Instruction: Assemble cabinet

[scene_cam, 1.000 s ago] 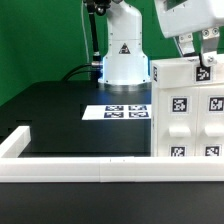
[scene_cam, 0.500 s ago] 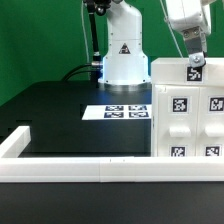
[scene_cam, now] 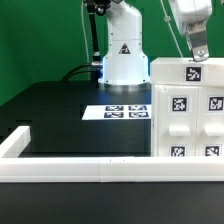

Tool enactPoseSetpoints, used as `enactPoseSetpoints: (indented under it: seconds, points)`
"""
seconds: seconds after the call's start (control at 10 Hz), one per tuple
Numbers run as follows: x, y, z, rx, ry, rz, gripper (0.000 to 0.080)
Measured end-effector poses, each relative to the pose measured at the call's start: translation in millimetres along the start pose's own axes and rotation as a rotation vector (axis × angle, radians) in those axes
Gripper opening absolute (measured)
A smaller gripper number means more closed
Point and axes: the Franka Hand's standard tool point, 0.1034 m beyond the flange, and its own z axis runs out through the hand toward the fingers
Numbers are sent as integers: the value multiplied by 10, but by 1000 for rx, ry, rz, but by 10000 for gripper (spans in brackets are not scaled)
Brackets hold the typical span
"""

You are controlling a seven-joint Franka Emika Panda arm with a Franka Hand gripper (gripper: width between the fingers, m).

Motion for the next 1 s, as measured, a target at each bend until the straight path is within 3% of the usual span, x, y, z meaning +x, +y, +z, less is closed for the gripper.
enactPoseSetpoints:
  seconds: [0.4, 0.5, 0.6, 0.9, 1.0]
  points:
    - [-8, -14, -6, -4, -2, -267, 649]
    - [-13, 15, -8, -31, -7, -385, 649]
    - [-43, 37, -42, -80, -27, -527, 649]
    - [-125, 27, -69, -152, -64, -946, 649]
    - [-146, 35, -61, -160, -58, -1020, 649]
